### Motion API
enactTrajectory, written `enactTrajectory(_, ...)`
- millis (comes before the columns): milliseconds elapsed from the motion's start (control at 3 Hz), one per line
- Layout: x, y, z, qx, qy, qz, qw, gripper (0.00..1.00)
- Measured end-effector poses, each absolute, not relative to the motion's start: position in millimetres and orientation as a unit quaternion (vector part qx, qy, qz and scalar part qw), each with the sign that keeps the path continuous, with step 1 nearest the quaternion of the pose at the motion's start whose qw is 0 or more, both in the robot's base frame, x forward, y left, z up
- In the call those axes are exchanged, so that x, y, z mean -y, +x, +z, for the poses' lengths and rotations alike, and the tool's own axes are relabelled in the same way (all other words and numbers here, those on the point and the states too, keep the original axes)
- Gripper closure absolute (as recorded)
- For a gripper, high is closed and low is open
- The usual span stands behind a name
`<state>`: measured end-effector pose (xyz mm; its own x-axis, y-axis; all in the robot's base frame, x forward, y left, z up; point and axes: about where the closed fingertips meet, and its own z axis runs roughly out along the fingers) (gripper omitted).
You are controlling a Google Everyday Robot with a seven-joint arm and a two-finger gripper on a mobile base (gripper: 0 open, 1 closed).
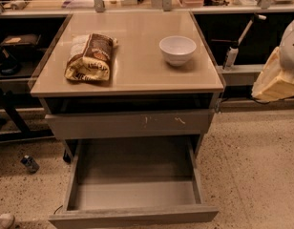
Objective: Close middle drawer
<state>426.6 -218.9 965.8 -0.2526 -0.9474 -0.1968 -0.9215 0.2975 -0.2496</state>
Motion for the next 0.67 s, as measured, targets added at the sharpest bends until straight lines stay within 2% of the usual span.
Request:
enactTrajectory(333, 232.0, 382.5, 930.2, -0.816, -0.563, -0.035, 0.123, 1.00)
enactTrajectory(667, 245.8, 328.1, 864.9, -0.837, -0.545, 0.005, 0.053, 1.00)
